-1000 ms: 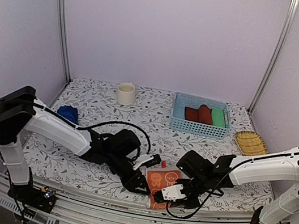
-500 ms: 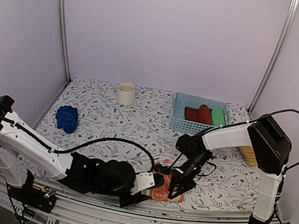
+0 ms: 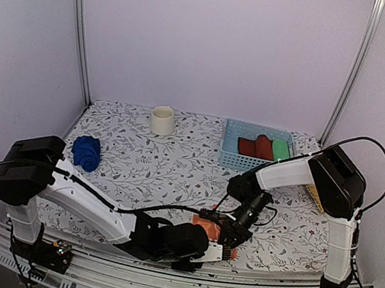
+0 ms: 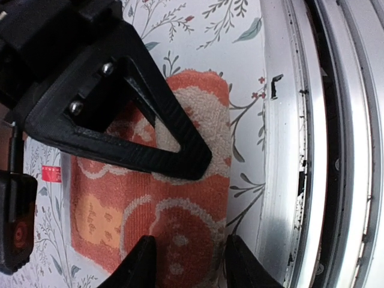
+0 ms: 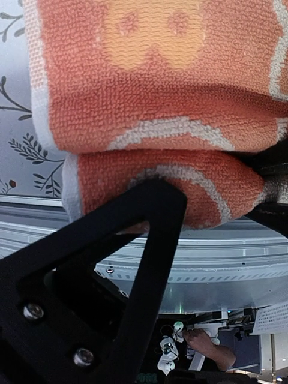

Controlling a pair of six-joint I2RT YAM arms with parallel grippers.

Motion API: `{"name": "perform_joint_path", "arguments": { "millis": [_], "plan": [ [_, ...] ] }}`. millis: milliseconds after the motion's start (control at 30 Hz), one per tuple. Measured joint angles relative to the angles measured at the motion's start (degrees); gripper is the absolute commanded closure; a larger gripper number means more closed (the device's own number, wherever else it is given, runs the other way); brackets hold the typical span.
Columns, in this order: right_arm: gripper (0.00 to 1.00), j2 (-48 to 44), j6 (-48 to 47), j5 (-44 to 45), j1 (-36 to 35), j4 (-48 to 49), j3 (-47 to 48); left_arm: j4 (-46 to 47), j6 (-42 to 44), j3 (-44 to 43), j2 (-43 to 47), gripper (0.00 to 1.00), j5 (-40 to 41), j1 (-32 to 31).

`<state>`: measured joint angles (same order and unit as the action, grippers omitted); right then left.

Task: Roll the towels
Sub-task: Roll the towel at the center of the board.

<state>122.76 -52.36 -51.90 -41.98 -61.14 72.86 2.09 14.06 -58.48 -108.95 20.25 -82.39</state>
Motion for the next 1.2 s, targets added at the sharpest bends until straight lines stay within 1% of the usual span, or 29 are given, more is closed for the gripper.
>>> {"name": "perform_joint_path", "arguments": {
  "millis": [100,167,233,300,367,533,600,667,767,867,933,1033,1067,1100,1133,1200],
  "plan": [
    [0.94,0.1,0.0,-0.1,0.0,-0.1,0.0,-0.3,1.5,-0.7,-1.0,0.72,-1.2,0.7],
    [0.91,0.1,0.0,-0.2,0.0,-0.2,0.1,-0.6,2.1,-1.1,-1.2,0.79,-1.8,0.8],
    [0.84,0.2,0.0,-0.1,0.0,-0.3,0.2,-0.9,2.6,-1.7,-1.7,0.88,-2.2,0.9],
    [0.70,0.1,-0.1,-0.1,0.0,-0.6,0.2,-1.1,2.8,-1.9,-1.8,0.94,-2.8,0.9],
    [0.65,-0.2,0.0,0.0,0.1,-1.2,0.3,-1.6,2.5,-2.2,-1.8,0.97,-3.2,1.0],
    [0.61,-4.1,-0.4,1.0,1.0,-4.0,2.0,-4.0,-0.3,-3.8,-1.8,1.00,-5.8,1.6],
    [0.57,-6.6,-0.4,1.0,2.5,-5.2,3.9,-5.3,-1.9,-4.5,-1.8,1.00,-7.8,2.2],
    [0.56,-10.8,-0.2,0.7,5.0,-5.8,5.9,-6.9,-3.9,-5.6,-1.8,0.99,-10.6,3.1],
    [0.56,-18.6,0.8,0.5,9.2,-5.4,7.1,-9.8,-8.0,-8.0,-2.0,1.00,-18.0,5.9],
    [0.57,-27.3,2.6,1.0,12.3,-3.2,6.3,-10.6,-12.3,-10.2,-4.1,1.00,-26.0,9.3],
    [0.56,-34.6,4.5,2.3,12.7,1.1,2.4,-10.6,-15.1,-11.5,-5.9,1.00,-31.7,11.5],
    [0.55,-45.3,6.1,4.0,12.0,5.9,-6.1,-10.8,-19.6,-14.3,-8.6,1.00,-40.7,14.9],
    [0.58,-48.3,6.2,5.0,11.6,7.0,-8.9,-10.7,-21.1,-15.0,-9.6,1.00,-43.7,16.0],
    [0.62,-50.7,6.1,6.1,11.0,7.8,-11.4,-10.6,-22.2,-15.4,-10.2,1.00,-45.9,16.7],
    [0.63,-52.4,6.0,7.3,10.1,8.7,-13.6,-10.3,-23.7,-15.7,-10.8,1.00,-48.7,17.7],
    [0.63,-53.5,5.8,10.3,7.5,10.1,-16.8,-8.9,-26.9,-15.8,-12.3,1.00,-54.3,19.5]
  ]
}}
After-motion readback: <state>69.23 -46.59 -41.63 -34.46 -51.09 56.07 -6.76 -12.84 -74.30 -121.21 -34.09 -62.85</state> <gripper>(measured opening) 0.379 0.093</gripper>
